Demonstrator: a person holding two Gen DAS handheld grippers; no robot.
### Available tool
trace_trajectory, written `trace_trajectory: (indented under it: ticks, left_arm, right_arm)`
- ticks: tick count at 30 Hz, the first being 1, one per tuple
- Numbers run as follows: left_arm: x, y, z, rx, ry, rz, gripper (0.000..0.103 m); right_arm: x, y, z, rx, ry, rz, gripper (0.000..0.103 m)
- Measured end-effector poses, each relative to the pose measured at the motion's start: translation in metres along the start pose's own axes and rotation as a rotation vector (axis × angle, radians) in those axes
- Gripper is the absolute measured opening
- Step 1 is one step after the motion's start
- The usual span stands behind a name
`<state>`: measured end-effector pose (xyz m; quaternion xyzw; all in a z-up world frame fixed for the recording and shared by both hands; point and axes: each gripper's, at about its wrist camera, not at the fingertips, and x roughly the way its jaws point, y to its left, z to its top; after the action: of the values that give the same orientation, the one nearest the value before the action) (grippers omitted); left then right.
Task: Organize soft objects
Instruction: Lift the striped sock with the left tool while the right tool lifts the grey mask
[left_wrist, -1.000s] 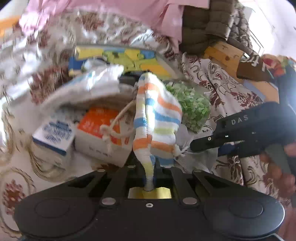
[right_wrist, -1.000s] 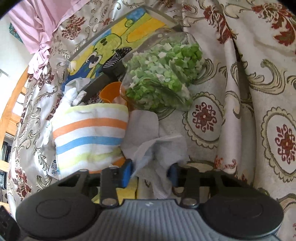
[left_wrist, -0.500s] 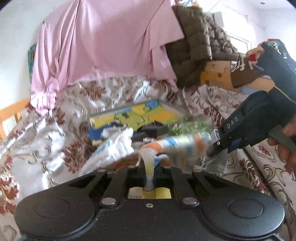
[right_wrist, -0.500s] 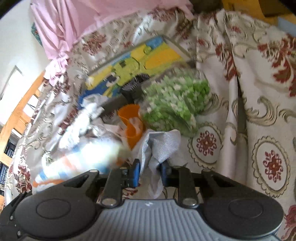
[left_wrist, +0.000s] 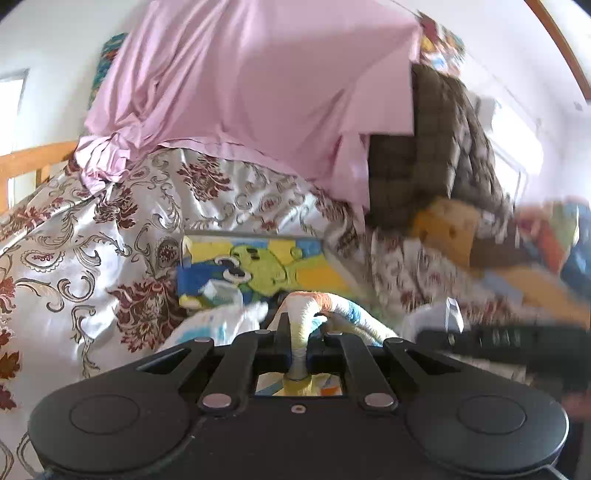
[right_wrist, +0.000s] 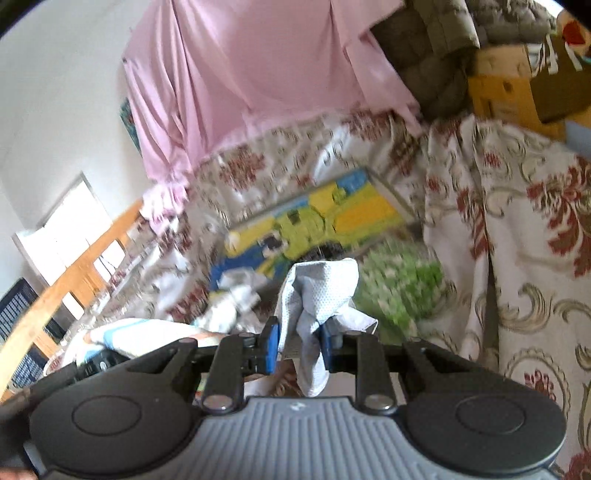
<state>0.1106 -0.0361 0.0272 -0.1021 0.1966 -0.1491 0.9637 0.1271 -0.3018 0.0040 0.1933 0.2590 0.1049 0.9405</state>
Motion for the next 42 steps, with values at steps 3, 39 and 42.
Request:
trace_trajectory:
  ticks: [3,39,42]
  left_arm:
    - [0.001,0.007,0.019,-0.048,-0.017,-0.003,0.006]
    - [0.029,0.027,0.022,-0.063,-0.013,0.024,0.007]
    - [0.03,0.029,0.02,-0.065,-0.013,0.024,0.007]
  right_arm:
    - [-0.007,-0.005,0.005,0.034,-0.053,0.027,0.028]
    - [0.057,0.055,-0.039,-0.488,0.13,-0.104,0.035]
    - [0.065,0.056,-0.046,-0.512,0.161,-0.118,0.04]
